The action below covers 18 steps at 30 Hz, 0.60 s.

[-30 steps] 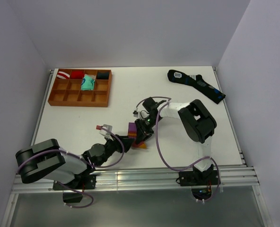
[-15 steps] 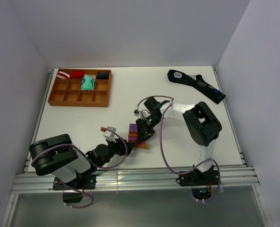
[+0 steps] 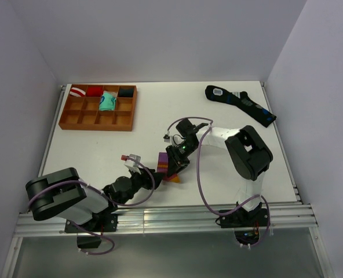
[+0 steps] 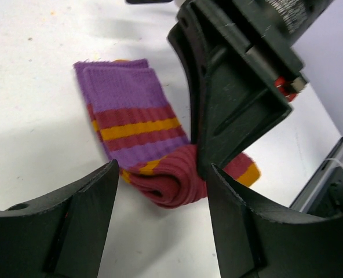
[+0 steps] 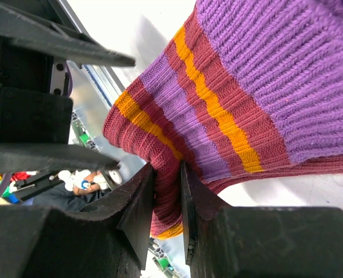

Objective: Roll the socks
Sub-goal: Roll the sock at the center of the board.

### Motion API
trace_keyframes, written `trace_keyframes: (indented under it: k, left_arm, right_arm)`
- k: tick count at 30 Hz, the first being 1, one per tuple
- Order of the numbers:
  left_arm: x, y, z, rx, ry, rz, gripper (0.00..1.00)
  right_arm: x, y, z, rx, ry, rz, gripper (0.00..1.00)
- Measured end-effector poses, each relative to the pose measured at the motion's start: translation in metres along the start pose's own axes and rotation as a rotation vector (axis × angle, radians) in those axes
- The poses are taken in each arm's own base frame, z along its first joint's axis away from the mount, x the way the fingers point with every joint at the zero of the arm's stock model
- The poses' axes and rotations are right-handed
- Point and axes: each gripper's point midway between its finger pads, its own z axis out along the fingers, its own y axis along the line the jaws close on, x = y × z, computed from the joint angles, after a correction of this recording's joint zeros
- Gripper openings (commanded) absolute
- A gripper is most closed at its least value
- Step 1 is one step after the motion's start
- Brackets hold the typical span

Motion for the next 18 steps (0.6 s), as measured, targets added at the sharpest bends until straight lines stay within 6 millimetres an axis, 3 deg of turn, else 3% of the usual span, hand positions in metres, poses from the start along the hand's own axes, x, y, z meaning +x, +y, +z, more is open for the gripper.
trace_keyframes:
  k: [18]
  left_arm:
    - [0.019,0.02,-0.002,-0.07,0.065,0.036,0.67]
  right_arm:
    - [0.0,0.0,0.0,0.001,0.0,0.0,0.29]
